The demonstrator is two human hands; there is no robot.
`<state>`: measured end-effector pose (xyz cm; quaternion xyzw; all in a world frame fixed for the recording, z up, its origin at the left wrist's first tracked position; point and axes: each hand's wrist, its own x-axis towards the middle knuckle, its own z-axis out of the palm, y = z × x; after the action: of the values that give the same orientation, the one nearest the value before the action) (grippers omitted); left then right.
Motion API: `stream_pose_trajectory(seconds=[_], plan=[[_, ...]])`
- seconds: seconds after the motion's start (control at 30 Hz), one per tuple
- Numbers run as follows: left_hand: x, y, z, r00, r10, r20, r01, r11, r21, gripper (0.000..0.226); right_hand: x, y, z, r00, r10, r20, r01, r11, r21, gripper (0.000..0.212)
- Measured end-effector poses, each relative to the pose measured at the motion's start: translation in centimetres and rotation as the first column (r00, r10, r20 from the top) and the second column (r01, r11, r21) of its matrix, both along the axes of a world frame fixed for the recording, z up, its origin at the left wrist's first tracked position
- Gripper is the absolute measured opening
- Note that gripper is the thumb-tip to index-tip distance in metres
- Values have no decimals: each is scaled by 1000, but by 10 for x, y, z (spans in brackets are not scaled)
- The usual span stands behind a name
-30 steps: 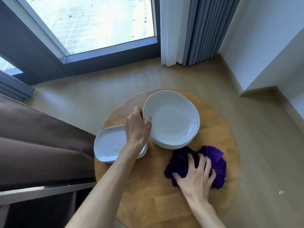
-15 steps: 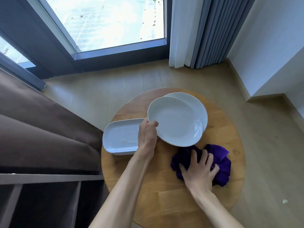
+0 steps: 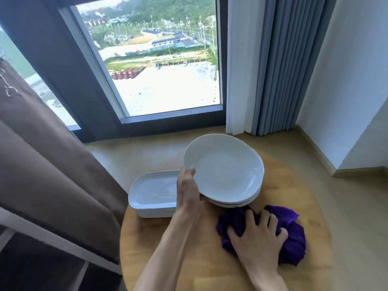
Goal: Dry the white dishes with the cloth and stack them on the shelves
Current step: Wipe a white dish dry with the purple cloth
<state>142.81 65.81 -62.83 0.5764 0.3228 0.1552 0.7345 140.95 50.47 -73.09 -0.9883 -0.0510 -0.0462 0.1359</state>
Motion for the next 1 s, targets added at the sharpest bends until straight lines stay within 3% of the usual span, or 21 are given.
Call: stream_pose_trajectory(seconds=[0.17, 0.23, 0.27, 0.3, 0.37, 0.43, 0.47, 0.53, 0.73, 0.8, 0.9, 1.0], plan=[[-7, -3, -27, 992, 65, 105, -55, 994, -90, 43, 16, 1, -1, 999, -32, 29, 31, 999, 40, 35], [-13, -3, -30, 981, 111, 157, -89, 986, -140, 46, 21, -9, -1, 999, -36, 20, 31, 977, 211, 35], [-18, -2, -29, 974, 137, 179, -108, 981, -159, 47, 20, -15, 1, 999, -43, 32, 28, 928, 372, 38], [-23, -2, -26, 967, 159, 196, -129, 979, -158, 46, 20, -20, 4, 997, -66, 35, 36, 834, 550, 41], [-34, -1, -21, 952, 204, 228, -183, 977, -113, 44, 19, -30, 18, 990, -137, -28, 100, 554, 826, 46], [-47, 0, -16, 938, 246, 246, -239, 969, -59, 42, 18, -39, 44, 981, -180, -68, 117, 281, 953, 44], [-54, 0, -14, 931, 267, 248, -267, 963, -37, 42, 18, -43, 60, 982, -178, -58, 93, 192, 977, 41], [-65, -2, -10, 926, 297, 232, -300, 954, -24, 42, 23, -46, 98, 994, -107, -17, 29, 109, 994, 38], [-86, -25, -11, 929, 292, 225, -288, 956, -55, 32, 34, -4, 195, 958, 226, 175, -232, 258, 938, 42], [-86, -34, -10, 924, 299, 238, -291, 954, -70, 32, 29, 19, 203, 902, 392, 183, -348, 407, 845, 38], [-90, -45, -8, 894, 325, 309, -282, 943, -175, 36, 22, 38, 185, 808, 589, -11, -502, 698, 510, 38], [-92, -47, -18, 864, 380, 331, -322, 921, -219, 38, 16, 35, 161, 863, 492, -116, -473, 866, 160, 62]])
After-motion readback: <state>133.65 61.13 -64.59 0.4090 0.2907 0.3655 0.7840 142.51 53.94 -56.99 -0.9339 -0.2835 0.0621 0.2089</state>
